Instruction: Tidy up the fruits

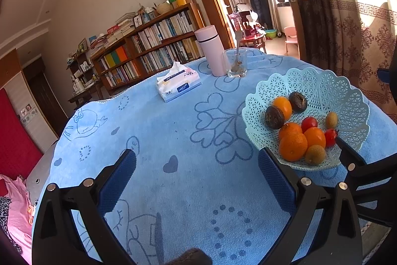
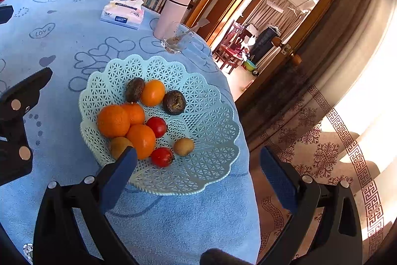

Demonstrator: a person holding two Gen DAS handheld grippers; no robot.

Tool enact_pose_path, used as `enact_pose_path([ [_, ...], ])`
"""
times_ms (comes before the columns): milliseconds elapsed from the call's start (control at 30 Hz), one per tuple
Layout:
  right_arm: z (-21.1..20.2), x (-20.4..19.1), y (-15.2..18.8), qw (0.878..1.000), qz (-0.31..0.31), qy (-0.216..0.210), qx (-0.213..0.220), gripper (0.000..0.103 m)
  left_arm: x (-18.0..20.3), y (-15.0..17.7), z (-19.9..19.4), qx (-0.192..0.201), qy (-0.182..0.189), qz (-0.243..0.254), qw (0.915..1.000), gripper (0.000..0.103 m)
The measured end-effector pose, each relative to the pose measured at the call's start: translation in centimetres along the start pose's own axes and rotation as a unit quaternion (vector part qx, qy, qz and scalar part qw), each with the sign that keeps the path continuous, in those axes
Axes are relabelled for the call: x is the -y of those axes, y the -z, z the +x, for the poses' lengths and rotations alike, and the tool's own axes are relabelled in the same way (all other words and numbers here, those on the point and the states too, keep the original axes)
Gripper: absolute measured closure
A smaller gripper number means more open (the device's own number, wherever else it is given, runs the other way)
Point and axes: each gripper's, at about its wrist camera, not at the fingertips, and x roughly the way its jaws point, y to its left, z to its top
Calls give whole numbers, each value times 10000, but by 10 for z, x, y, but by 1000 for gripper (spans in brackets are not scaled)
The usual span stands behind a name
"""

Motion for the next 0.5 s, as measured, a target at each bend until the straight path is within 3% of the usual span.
enact_pose_path([
  [500, 4, 0, 1, 10000, -1, 19, -64, 3, 5, 3, -2, 61, -61, 166, 9998, 5],
])
